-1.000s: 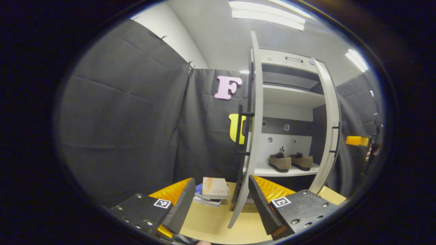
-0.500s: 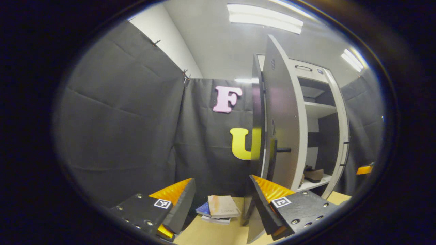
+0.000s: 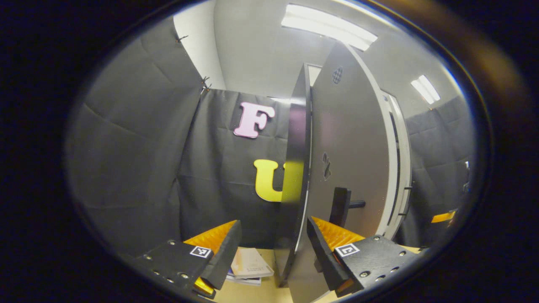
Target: Grab one shoe with the right hand and put it into the shoe cabinet, grab the other shoe with the left hand and put it into the shoe cabinet; then close the right door with the right hand and the left door with the left hand.
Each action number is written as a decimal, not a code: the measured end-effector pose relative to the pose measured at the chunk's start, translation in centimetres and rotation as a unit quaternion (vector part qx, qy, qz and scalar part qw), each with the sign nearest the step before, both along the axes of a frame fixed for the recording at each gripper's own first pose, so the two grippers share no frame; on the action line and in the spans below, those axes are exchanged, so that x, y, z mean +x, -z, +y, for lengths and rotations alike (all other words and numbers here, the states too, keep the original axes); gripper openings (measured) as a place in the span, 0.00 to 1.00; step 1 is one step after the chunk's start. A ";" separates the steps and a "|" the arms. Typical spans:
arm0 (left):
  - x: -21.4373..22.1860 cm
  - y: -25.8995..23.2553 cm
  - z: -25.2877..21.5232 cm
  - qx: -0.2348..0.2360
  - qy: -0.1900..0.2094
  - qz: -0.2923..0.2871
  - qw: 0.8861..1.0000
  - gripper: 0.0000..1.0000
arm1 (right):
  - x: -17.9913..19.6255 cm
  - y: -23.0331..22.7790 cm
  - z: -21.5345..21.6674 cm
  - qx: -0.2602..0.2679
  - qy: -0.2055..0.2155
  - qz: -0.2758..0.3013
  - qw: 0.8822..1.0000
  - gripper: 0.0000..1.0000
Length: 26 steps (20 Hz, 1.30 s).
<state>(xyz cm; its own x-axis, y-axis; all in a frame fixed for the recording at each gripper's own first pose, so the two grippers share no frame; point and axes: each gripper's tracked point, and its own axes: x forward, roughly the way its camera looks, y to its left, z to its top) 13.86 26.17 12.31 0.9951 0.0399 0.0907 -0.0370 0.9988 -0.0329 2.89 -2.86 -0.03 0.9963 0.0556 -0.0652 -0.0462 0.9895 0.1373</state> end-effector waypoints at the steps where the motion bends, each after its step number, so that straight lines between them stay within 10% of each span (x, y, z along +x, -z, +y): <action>1: 0.0 0.2 -0.1 -0.003 0.003 0.004 1.000 0.90 | 0.0 0.0 -0.4 -0.004 0.003 -0.001 1.000 0.98; 8: 0.5 0.2 -5.4 0.009 0.033 0.031 0.999 0.90 | 1.7 0.5 -1.7 -0.007 -0.015 0.001 1.000 0.98; 26: 1.4 4.5 -20.0 -0.074 -0.092 0.029 0.993 0.90 | 7.6 0.8 -13.1 -0.038 -0.077 0.007 0.996 0.98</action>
